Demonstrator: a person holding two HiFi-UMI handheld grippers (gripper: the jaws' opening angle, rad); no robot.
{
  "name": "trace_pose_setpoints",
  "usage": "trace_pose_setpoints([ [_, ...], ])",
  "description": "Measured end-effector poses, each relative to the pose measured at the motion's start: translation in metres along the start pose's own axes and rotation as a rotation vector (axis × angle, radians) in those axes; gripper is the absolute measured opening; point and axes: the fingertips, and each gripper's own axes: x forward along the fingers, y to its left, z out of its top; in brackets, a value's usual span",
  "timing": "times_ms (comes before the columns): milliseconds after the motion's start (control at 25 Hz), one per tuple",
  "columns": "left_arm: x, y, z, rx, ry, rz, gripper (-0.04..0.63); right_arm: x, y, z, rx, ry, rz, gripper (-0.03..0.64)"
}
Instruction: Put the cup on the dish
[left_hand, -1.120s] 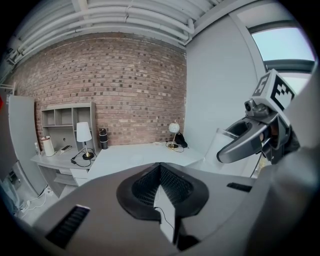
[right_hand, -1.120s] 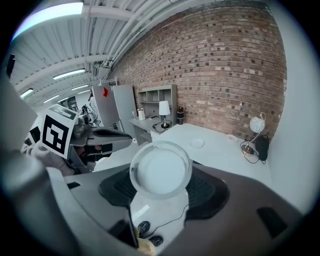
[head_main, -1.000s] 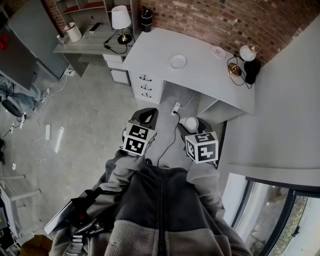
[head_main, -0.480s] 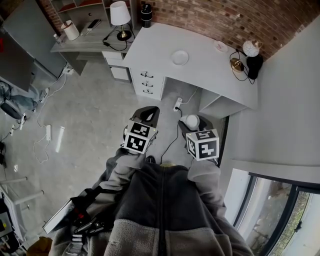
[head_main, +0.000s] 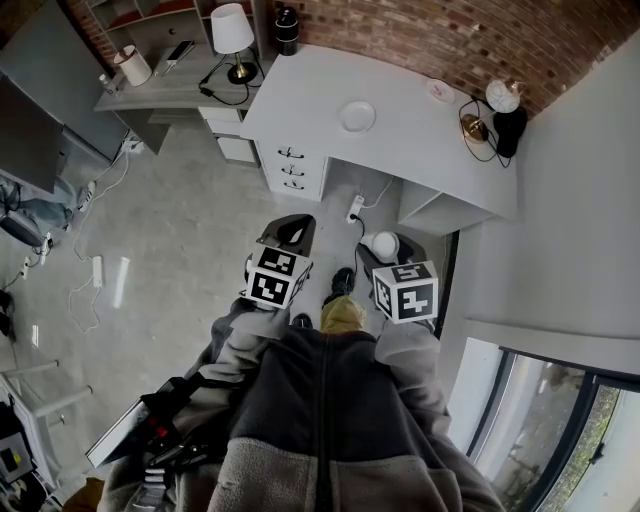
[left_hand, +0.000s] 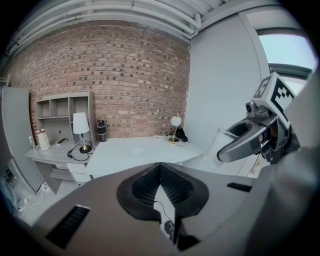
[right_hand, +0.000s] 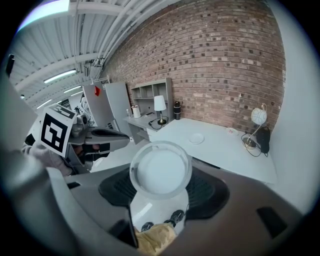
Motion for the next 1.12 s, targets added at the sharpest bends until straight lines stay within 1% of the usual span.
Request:
trace_pose_setpoints([
  [160,0.025,0.010,0.003,-0.004,0.012,0.018,0.005,0.019,-0.023,0.008,-0.004,-0.002,0.015,0.267],
  [280,0.046,0.030,0.013,-0.004,0.012,0.050,0.005,0.042,-0.040,0.023,-0.012,-0.011,0.035,0.267],
  [560,0.107,0.072,0.066,0.005,0.008,0.101,0.005,0.093,-0.087,0.087,-0.034,-0.033,0.087,0.267],
  [880,0.192,0.097,0.111,-0.025,0.027,0.117,0.006,0.140,-0.160,0.136,-0.045,0.003,0.105,0.267],
  [1120,0.252,0.111,0.131,-0.049,0.051,0.119,0.005,0.173,-0.206,0.156,-0.052,0.039,0.123,0.267],
])
